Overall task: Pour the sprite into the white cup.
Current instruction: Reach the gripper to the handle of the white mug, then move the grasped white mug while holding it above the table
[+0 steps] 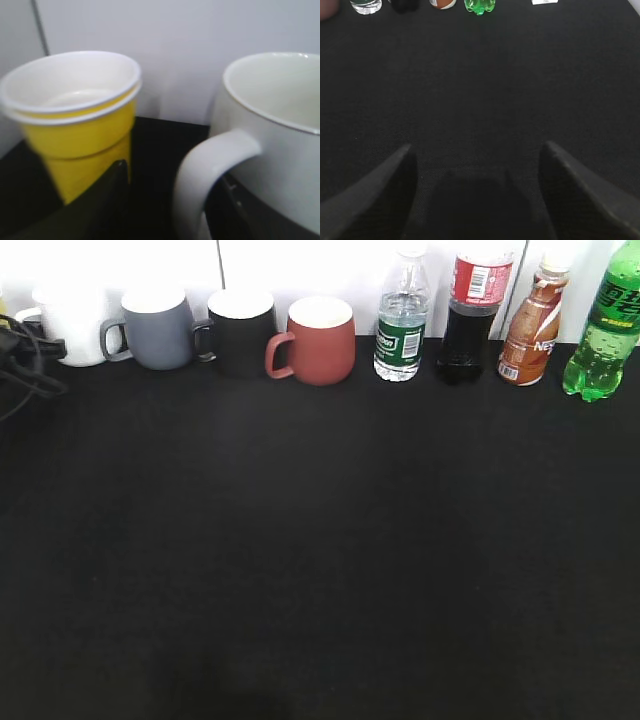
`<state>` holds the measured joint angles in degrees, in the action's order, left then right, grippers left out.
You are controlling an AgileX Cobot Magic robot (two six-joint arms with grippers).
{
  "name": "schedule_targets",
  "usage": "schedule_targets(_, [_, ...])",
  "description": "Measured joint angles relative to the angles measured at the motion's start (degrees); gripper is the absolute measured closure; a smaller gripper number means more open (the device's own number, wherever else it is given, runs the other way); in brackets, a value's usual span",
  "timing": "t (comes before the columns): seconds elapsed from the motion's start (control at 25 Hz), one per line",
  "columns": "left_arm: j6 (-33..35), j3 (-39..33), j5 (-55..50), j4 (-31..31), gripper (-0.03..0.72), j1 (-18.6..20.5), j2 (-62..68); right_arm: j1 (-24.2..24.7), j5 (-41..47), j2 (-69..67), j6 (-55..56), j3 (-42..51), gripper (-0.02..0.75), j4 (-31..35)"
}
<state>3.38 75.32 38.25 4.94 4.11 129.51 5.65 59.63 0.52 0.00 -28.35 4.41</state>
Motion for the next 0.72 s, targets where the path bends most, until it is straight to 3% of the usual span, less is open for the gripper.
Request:
schedule_targets(0.28, [0.0,7.7,-0.2,-1.1,0.351,0.5,4.5,0.0,0.0,0.0,0.0,0.0,0.172,0.0])
schedule_targets(0.32, [0.0,7.8,-0.3,-1.2,0.388,0.5,4.6,0.0,0.0,0.0,0.0,0.0,0.172,0.0])
schedule_targets(0.44, [0.0,8.0,1.0,-2.2,0.589,0.5,5.3,0.0,0.0,0.0,0.0,0.0,0.172,0.0])
schedule_targets(0.72, [1.0,7.9,6.1,-2.8,0.624,0.5,5.6,0.0,0.0,0.0,0.0,0.0,0.172,0.0])
